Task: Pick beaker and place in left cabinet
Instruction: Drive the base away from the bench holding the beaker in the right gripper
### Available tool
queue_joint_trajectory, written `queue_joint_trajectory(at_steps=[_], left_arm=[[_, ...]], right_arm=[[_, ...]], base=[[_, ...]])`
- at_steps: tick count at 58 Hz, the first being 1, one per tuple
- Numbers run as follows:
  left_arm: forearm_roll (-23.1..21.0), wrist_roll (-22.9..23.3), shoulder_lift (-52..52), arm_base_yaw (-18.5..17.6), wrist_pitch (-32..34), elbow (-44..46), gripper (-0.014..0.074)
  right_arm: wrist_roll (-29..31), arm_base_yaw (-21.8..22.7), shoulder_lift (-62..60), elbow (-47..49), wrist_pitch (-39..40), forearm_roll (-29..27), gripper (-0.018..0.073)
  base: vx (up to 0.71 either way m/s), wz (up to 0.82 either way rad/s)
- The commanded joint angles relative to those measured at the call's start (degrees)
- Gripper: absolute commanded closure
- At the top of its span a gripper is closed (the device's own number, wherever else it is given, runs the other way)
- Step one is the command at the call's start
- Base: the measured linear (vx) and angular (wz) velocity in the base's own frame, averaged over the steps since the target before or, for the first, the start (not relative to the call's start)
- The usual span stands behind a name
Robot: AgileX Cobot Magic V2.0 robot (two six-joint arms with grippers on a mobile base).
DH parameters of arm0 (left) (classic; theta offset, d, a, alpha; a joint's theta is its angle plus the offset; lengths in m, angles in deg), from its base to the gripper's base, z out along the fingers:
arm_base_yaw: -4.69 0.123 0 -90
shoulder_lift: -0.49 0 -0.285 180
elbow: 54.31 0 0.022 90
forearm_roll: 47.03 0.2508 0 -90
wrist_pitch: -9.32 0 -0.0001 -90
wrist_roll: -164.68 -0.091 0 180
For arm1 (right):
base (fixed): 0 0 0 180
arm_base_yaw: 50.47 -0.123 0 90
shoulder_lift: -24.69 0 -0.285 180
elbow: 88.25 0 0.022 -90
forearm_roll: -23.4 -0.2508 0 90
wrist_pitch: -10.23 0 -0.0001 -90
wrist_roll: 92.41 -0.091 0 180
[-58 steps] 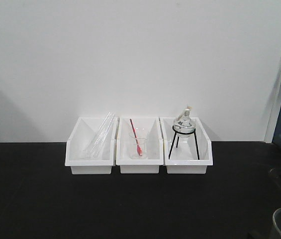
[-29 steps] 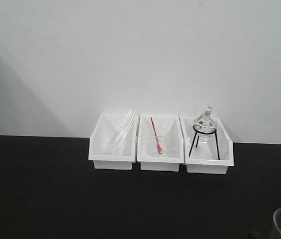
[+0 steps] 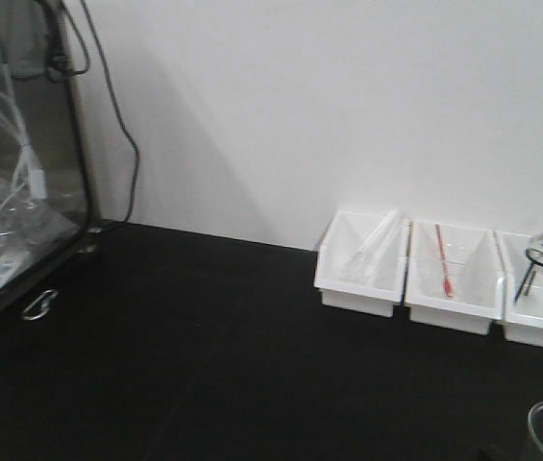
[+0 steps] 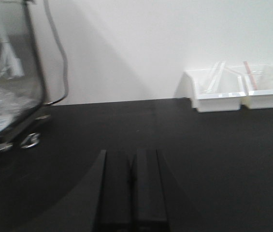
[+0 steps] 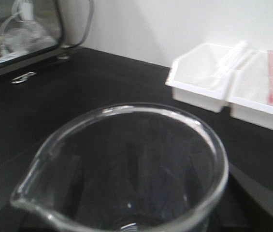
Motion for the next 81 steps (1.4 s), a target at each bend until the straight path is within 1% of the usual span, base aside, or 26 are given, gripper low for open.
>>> queue_joint_trajectory(at_steps=[1, 54, 81], left_arm=[[-0.4, 0.2, -1.1, -0.2, 4.8, -0.9, 0.0595], [-0.4, 0.2, -1.1, -0.2, 4.8, -0.9, 0.0595], [-0.4, 0.2, -1.1, -0.2, 4.8, -0.9, 0.0595]], right_arm=[[-0.1, 0.2, -0.2, 1.7, 1.2, 1.0, 0.0564], [-0.1, 0.2, -0.2, 1.7, 1.2, 1.0, 0.0564], [-0.1, 0.2, -0.2, 1.7, 1.2, 1.0, 0.0564]], base=[[-0.17, 0.65], [-0.16, 0.69], [-0.05, 0.76]])
